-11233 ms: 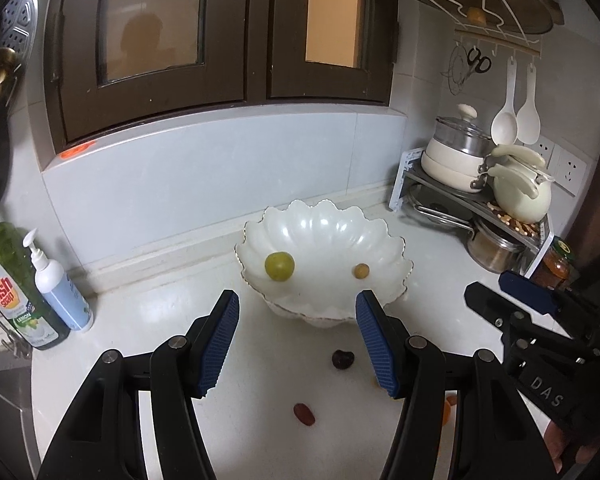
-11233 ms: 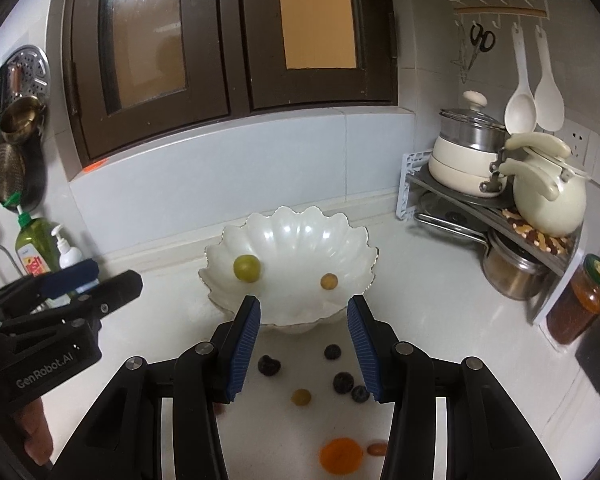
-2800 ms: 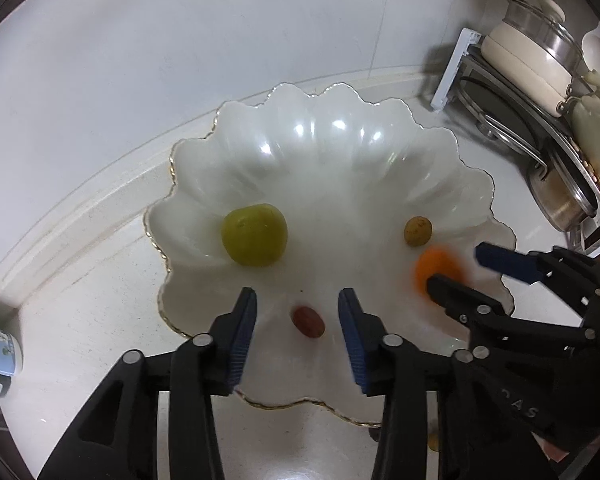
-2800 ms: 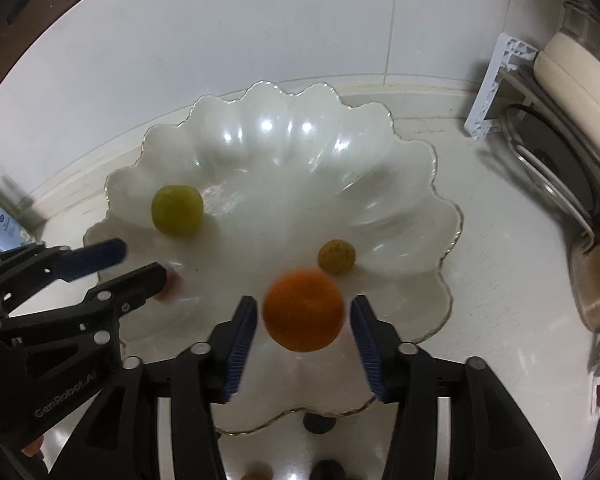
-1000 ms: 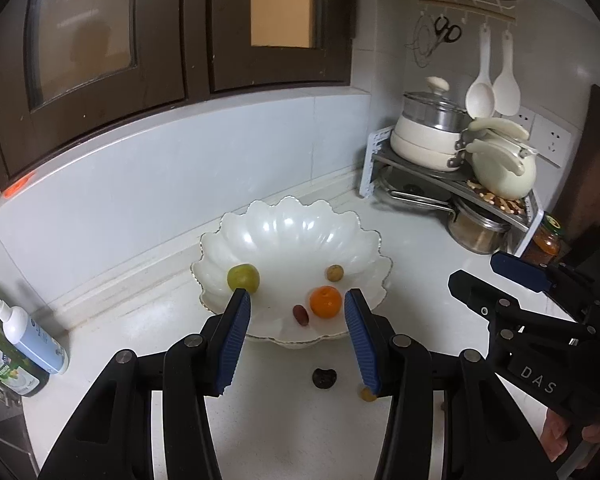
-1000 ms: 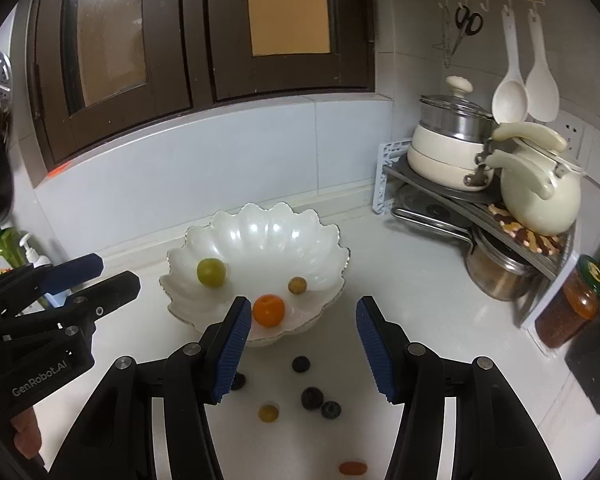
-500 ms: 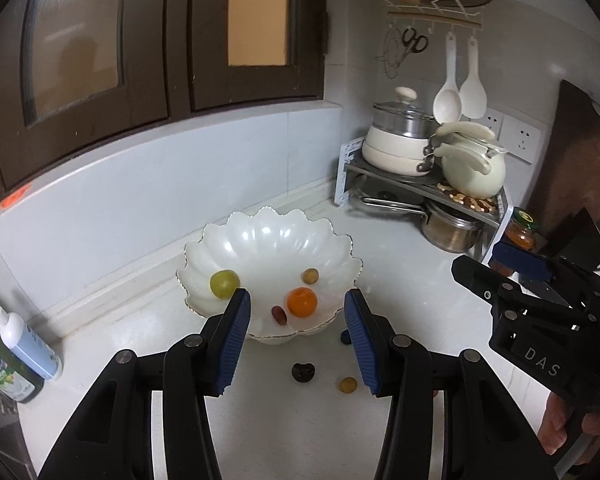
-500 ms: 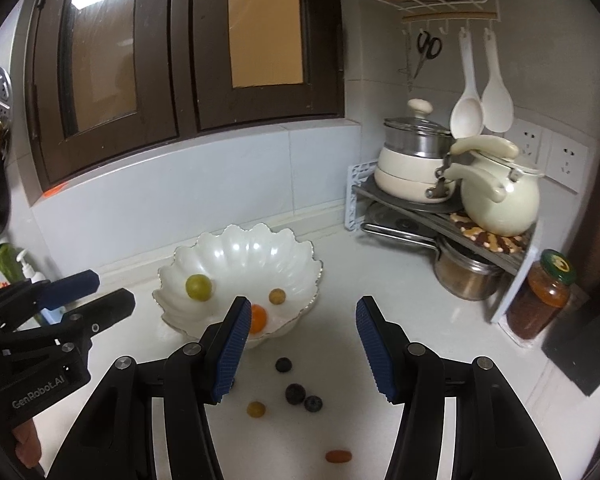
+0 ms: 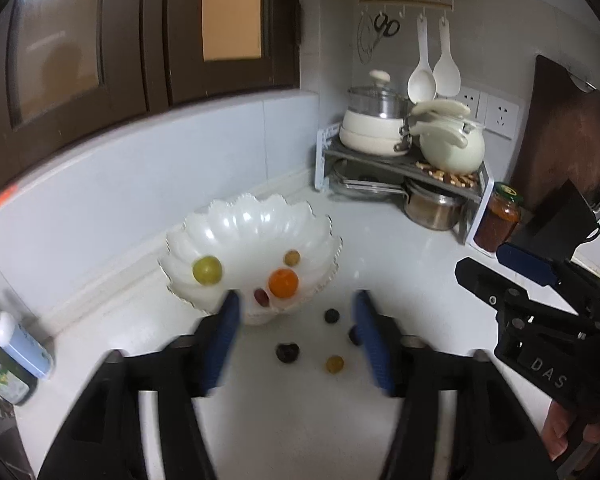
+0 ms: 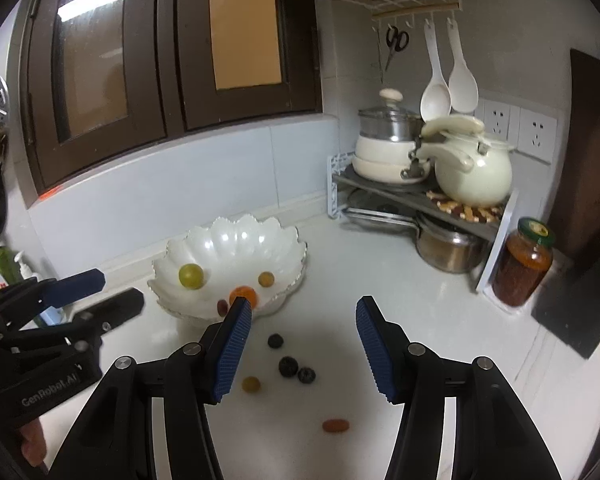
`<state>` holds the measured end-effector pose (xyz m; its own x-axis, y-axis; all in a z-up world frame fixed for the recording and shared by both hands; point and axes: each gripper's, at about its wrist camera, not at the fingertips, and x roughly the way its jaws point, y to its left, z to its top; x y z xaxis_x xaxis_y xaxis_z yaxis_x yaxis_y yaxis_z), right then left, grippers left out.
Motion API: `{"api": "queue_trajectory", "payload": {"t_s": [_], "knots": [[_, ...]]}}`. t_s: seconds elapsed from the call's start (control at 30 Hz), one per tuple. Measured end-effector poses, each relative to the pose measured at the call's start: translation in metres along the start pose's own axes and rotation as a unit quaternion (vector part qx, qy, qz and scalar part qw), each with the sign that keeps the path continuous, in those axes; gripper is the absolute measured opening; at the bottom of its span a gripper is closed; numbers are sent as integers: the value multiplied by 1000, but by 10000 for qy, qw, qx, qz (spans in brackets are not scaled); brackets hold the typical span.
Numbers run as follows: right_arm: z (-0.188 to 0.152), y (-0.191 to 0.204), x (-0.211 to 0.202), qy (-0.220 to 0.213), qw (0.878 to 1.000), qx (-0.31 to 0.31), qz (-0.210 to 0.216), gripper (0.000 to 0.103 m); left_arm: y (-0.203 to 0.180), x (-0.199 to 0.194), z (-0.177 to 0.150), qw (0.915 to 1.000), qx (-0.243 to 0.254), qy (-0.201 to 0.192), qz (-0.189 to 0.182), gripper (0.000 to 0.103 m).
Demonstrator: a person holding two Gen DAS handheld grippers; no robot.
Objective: Organize fruits
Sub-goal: 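Withdraw both open tools from the bowl toward the fruits on the counter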
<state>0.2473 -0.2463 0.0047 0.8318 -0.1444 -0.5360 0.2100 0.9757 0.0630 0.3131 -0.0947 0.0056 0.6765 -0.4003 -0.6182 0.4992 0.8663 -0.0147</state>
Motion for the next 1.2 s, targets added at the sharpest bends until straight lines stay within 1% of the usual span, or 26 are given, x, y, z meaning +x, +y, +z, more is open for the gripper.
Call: {"api": "queue_trajectory", "payload": {"t_s": [0.03, 0.13, 0.2, 0.23, 0.37, 0.47, 0.7, 0.87, 1.2], "knots": [[-2, 0, 1, 41, 10000, 11, -2, 56, -1, 2, -3, 10000, -25, 15, -26, 64], [-9, -5, 6, 183, 9998, 103, -26, 56, -7, 5, -11, 9999, 62, 10, 145, 64], [-14, -9, 8, 255, 9995, 184, -46, 56, -9, 6, -15, 9999, 53, 68, 115, 64], [-16, -11, 8, 278, 9994, 191, -66, 56, -9, 7, -18, 9999, 31, 103, 85, 64], [-25, -18, 6, 271, 9990, 269, -225, 56, -13, 9, -26, 9997, 116, 133, 151, 64], [-33, -21, 4, 305, 9986, 324, -278, 56, -15, 9, -32, 9998, 132, 157, 53, 64], [-52, -21, 3, 327, 9978, 317, -473, 56, -20, 17, -42, 9992, 307, 267, 8, 64], [-63, -24, 8, 452, 9967, 376, -568, 56, -24, 23, -52, 9984, 470, 302, -12, 64], [-85, -23, 23, 701, 9944, 439, -665, 56, -24, 44, -67, 9970, 597, 492, -96, 62]]}}
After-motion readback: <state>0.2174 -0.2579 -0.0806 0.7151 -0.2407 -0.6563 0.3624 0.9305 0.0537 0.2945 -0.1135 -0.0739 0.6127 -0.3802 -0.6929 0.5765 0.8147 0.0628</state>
